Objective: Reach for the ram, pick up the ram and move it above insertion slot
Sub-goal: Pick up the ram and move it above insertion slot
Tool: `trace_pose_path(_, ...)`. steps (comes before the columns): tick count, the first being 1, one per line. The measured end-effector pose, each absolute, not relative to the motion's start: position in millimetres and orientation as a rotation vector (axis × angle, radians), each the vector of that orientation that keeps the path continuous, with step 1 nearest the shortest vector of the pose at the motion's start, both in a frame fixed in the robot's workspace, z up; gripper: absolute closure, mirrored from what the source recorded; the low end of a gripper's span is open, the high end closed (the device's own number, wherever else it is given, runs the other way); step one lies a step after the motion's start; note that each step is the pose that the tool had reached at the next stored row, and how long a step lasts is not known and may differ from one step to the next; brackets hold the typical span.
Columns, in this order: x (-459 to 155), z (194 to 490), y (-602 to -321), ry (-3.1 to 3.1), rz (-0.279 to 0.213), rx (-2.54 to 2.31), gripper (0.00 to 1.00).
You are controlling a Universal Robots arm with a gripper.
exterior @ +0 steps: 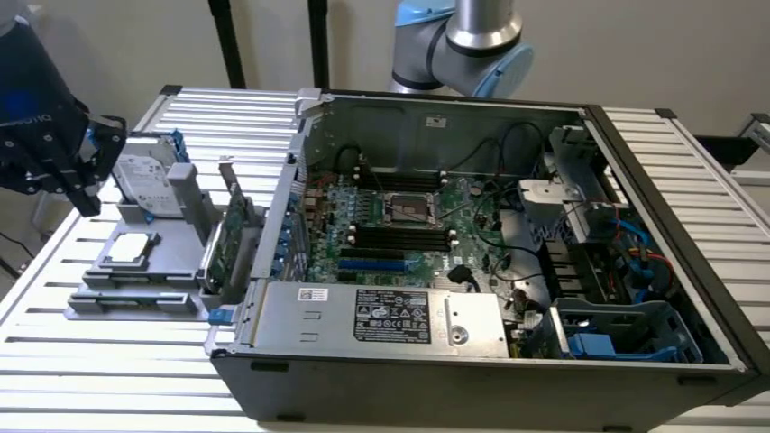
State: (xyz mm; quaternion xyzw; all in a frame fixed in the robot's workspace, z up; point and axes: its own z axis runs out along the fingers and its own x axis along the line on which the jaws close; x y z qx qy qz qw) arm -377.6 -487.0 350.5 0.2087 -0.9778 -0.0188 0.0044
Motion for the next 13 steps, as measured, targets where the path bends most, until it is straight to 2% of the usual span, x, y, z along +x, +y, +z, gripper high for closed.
trace_pose_path(13,-377.5,349.3,-487.0,-2.961,-0.056,1.009,0.89)
